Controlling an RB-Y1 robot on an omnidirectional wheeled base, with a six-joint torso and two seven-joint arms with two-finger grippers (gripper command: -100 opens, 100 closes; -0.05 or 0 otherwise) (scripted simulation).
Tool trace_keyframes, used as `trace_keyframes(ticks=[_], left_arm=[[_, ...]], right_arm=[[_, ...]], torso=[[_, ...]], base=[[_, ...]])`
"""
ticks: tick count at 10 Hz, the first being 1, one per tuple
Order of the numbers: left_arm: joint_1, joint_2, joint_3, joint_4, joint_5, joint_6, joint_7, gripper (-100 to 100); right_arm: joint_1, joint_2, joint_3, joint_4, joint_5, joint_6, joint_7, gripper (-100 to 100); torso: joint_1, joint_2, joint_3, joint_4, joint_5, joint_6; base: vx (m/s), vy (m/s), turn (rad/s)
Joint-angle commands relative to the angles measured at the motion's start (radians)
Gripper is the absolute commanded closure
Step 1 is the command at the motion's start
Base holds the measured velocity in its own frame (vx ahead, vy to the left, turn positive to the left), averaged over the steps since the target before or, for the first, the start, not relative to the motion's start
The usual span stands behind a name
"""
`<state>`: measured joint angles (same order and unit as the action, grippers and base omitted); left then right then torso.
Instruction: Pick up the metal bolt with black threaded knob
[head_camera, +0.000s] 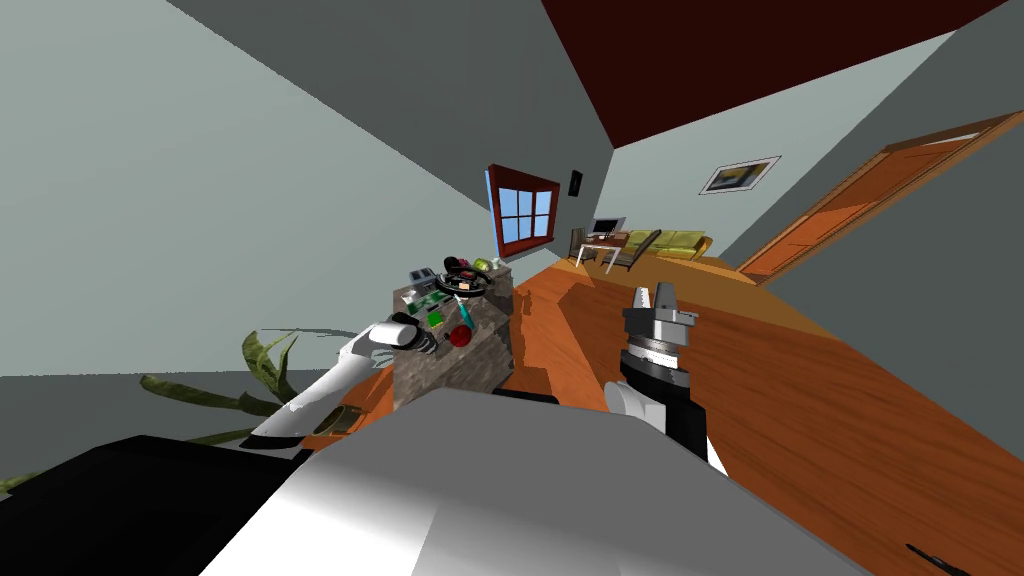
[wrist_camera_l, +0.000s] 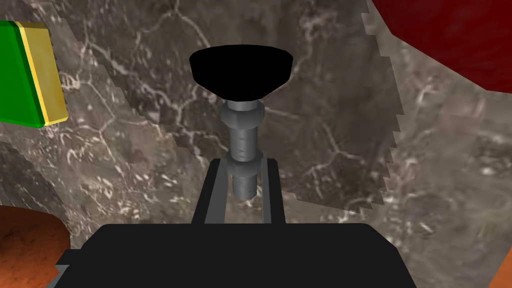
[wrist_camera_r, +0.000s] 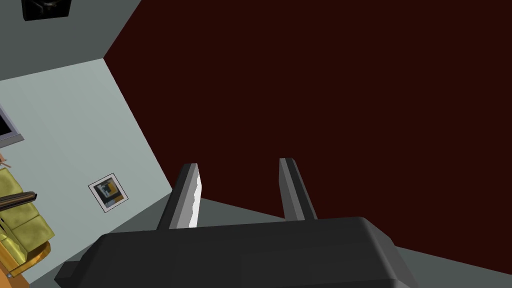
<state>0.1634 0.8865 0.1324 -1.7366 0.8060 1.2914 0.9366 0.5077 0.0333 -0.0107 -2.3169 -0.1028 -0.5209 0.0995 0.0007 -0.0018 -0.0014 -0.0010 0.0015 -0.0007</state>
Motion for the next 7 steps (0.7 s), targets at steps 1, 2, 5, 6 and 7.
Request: trace_keyframes(ticks=[1, 2, 5, 6, 7], left_arm=[[0.000, 0.000, 0.000, 0.000, 0.000, 0.000, 0.000, 100], [0.000, 0.000, 0.000, 0.000, 0.000, 0.000, 0.000, 100], [0.001, 0.030, 0.008, -0.053, 0.023, 0.041, 0.035, 100], [0.005, 0.025, 0.009, -0.046, 0.019, 0.031, 0.026, 100], [0.005, 0.027, 0.010, -0.049, 0.020, 0.036, 0.029, 0]], right_arm=[[0.000, 0.000, 0.000, 0.000, 0.000, 0.000, 0.000, 0], [0.000, 0.000, 0.000, 0.000, 0.000, 0.000, 0.000, 0], [0.000, 0.000, 0.000, 0.000, 0.000, 0.000, 0.000, 0], [0.000, 0.000, 0.000, 0.000, 0.000, 0.000, 0.000, 0], [0.000, 0.000, 0.000, 0.000, 0.000, 0.000, 0.000, 0]], torso=[[0.000, 0.000, 0.000, 0.000, 0.000, 0.000], [0.000, 0.000, 0.000, 0.000, 0.000, 0.000], [0.000, 0.000, 0.000, 0.000, 0.000, 0.000], [0.000, 0.000, 0.000, 0.000, 0.000, 0.000], [0.000, 0.000, 0.000, 0.000, 0.000, 0.000]], base=[[0.000, 0.000, 0.000], [0.000, 0.000, 0.000], [-0.001, 0.002, 0.013], [0.000, 0.000, 0.000], [0.000, 0.000, 0.000]])
